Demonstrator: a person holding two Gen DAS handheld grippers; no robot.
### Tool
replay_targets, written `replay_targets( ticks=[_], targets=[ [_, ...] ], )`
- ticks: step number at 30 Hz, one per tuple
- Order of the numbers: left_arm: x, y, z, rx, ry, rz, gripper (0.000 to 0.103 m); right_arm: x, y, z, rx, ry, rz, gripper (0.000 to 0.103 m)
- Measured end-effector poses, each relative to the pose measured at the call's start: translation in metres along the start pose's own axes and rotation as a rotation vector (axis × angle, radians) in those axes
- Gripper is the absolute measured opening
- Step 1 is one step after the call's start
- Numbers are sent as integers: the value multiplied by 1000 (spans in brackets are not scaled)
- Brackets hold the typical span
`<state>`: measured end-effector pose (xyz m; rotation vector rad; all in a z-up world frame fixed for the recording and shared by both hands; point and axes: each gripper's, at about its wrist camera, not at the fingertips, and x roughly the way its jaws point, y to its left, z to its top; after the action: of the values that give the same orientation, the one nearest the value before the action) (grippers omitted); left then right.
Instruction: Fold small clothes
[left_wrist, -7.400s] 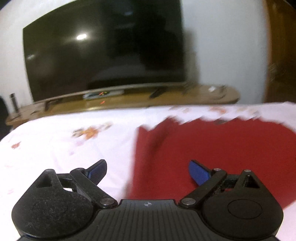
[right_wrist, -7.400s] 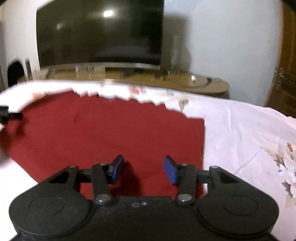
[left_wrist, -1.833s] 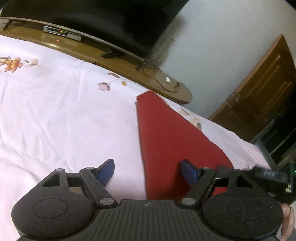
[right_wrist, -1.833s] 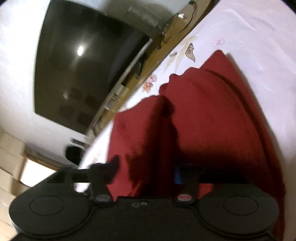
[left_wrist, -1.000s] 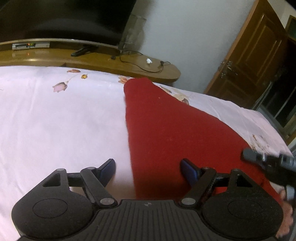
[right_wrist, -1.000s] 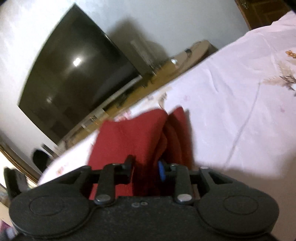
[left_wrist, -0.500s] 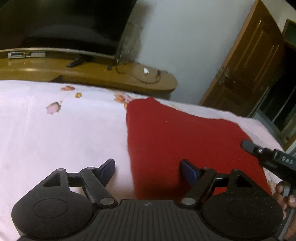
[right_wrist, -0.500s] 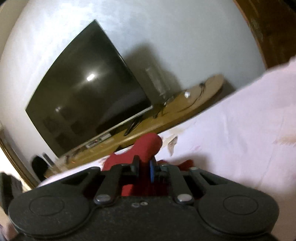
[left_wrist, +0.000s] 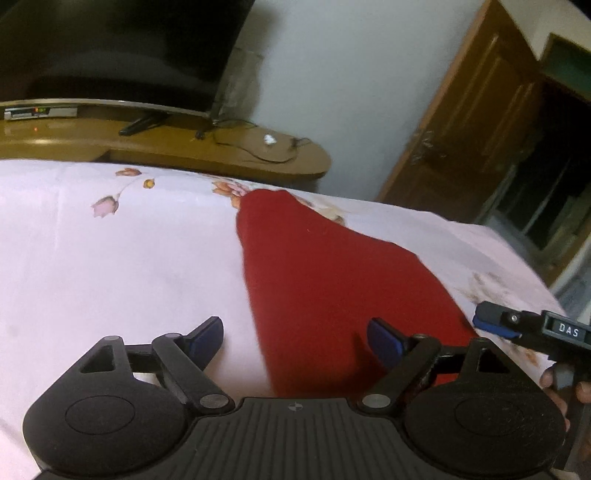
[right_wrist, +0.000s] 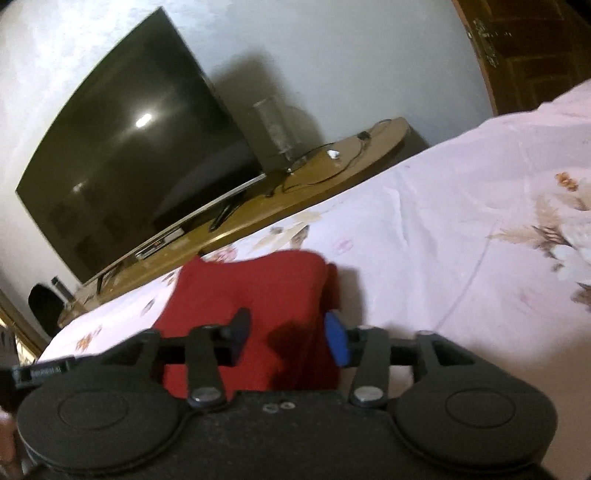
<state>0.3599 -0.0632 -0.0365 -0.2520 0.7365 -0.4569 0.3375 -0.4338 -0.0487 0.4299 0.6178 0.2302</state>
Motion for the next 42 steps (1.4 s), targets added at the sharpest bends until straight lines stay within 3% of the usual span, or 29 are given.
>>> replay_targets(
  ticks=[4, 6, 7, 11, 13, 15, 18, 22, 25, 31, 34, 37, 42],
  targets=[
    [-6, 4, -21, 5, 53, 9, 85, -15, 7, -23, 33, 75, 39, 57],
    [2, 7, -27, -13, 84, 10, 85, -3, 13, -34, 7, 139, 7, 36],
    [3, 7, -27, -16, 94, 22, 85, 0, 17, -36, -18, 153, -16, 9],
    [-9, -5, -33, 88, 84, 17, 85, -7, 23, -32, -97, 123, -72, 7],
    [-1, 1, -43, 117, 119, 33, 85, 0, 14, -33, -115, 151, -111, 6],
    [-3, 1, -46, 130, 98, 35, 85, 4, 3, -43, -96, 161, -104, 4],
    [-14, -3, -42, 124, 93, 45, 85, 5, 1, -40, -53, 159, -92, 7],
    [-32, -9, -37, 112, 43, 59, 86, -13, 1, -38, -8, 109, -79, 41],
    [-33, -17, -28, 108, 7, 69, 86, -24, 2, -32, 27, 33, -39, 39],
    [-10, -31, -10, 100, 6, 128, 86, 4, 37, -15, -96, -22, -43, 35],
    [7, -30, -10, 102, 46, 142, 86, 26, 44, -13, -147, 2, -57, 34],
    [13, -26, -11, 76, 58, 132, 90, 54, 46, -20, -218, 106, -136, 30],
    [10, -27, -9, 74, 56, 133, 92, 56, 51, -16, -251, 105, -144, 31]
  ],
)
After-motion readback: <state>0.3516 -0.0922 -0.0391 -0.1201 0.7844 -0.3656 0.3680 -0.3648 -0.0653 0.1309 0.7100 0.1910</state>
